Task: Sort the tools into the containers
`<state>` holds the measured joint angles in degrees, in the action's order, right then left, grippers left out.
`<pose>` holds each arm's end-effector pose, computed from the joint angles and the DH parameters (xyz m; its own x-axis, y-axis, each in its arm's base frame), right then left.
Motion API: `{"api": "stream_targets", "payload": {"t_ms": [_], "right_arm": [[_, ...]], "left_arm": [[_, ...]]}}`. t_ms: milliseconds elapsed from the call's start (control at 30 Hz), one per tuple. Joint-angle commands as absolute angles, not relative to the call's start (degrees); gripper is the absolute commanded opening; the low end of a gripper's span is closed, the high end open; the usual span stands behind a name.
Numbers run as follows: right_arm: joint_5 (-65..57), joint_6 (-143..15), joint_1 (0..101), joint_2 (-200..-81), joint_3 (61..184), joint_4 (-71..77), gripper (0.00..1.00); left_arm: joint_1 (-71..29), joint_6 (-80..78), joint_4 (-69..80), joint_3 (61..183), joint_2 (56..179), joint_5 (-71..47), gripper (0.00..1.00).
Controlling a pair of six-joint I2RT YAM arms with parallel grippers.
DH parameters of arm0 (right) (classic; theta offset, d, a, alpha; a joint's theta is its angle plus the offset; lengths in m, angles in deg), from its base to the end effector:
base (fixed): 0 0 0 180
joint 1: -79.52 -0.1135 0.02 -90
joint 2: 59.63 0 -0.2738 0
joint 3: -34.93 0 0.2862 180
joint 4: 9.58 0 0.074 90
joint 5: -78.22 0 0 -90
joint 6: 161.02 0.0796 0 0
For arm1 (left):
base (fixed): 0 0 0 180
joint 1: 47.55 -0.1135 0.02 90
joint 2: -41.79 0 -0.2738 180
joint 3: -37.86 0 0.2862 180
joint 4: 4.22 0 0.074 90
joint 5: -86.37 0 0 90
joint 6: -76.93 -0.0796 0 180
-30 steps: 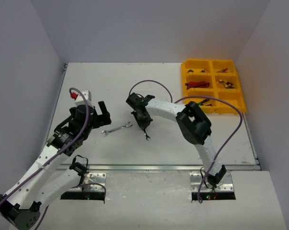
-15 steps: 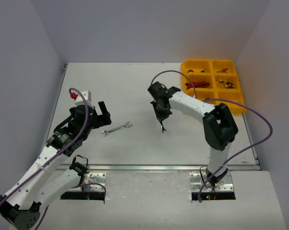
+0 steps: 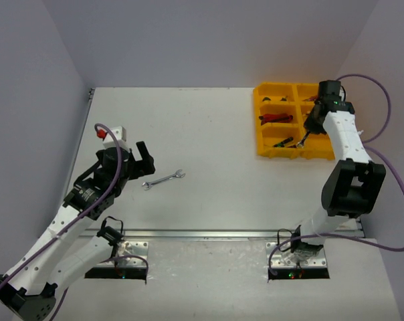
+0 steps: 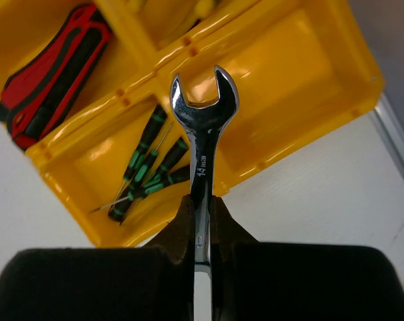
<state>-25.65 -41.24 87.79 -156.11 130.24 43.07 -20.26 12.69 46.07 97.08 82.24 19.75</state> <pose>0.4192 -0.0802 0.2576 -0.5544 0.5678 -0.6085 0.6395 0.7585 0.1253 0.1993 -0.0673 0.3063 -0.4707 -0.2060 -0.8579 -0.0936 0.9785 -0.1836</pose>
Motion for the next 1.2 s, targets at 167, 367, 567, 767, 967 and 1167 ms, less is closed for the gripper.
{"api": "stream_targets", "payload": {"t_ms": [167,367,567,767,967,1167], "right_arm": [[-35.39,-36.29,94.62,-162.86,137.51,37.17,0.0],[-35.9,-35.85,95.77,-167.31,138.89,36.02,0.0],[-34.31,-34.69,95.97,-171.4,141.42,34.95,0.0],[-33.49,-34.25,95.99,-172.66,141.81,35.13,0.22],[-32.99,-32.67,95.99,-171.48,141.19,36.8,0.65],[-26.86,-32.2,95.41,-167.08,139.08,36.96,0.73]], "left_arm": [[-20.21,12.51,43.75,96.82,78.2,20.1,1.0],[-20.04,12.42,43.48,96.72,77.3,19.75,1.0],[-20.04,12.51,43.64,96.72,77.48,19.84,1.0],[-20.04,12.39,43.48,96.72,77.86,19.66,1.0],[-20.04,12.42,43.42,96.72,78.42,19.57,1.0],[-20.09,12.48,43.7,96.94,82.63,20.13,1.0]]}}
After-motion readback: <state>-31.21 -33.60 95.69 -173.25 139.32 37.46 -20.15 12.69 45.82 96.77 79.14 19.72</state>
